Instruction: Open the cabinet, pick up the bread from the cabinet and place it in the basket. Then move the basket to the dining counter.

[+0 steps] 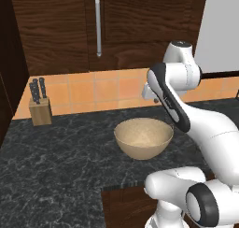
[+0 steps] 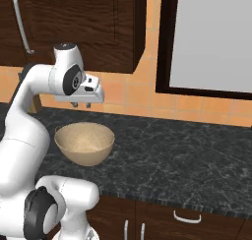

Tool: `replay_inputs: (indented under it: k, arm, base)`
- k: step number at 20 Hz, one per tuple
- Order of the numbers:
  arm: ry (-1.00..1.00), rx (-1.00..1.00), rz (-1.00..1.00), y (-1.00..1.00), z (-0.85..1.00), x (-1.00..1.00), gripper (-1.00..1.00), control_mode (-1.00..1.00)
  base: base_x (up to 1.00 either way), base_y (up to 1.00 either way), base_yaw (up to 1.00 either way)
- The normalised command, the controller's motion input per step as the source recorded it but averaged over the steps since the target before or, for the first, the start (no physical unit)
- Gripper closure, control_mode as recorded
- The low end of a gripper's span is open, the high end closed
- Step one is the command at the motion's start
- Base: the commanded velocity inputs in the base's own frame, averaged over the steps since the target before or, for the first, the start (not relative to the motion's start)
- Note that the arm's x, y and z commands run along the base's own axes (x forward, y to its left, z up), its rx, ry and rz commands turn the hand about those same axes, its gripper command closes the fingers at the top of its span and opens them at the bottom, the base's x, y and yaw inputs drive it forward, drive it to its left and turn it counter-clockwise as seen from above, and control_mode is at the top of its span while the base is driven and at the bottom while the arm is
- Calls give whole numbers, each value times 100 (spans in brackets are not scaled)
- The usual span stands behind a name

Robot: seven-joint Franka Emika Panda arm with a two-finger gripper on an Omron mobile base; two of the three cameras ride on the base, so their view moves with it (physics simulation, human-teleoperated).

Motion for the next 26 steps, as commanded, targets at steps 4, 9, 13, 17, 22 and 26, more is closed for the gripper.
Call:
replay_inputs:
  k: [4,9,13,17,22,26]
  arm:
    - [-1,4,-1,-1,-20,-5,-100,-100]
    - [-30,-12,-6,52,56,0,-100,-100]
    - [-25,-9,2,100,68,-17,-100,-100]
    - [-29,1,3,59,75,2,-100,-100]
    - [-18,17,5,54,96,4,-100,-100]
    - [-18,16,6,30,92,0,-100,-100]
  base:
    - [0,0,0]
    - [0,0,0]
    - [0,0,0]
    - [0,0,0]
    - [0,0,0]
    - [0,0,0]
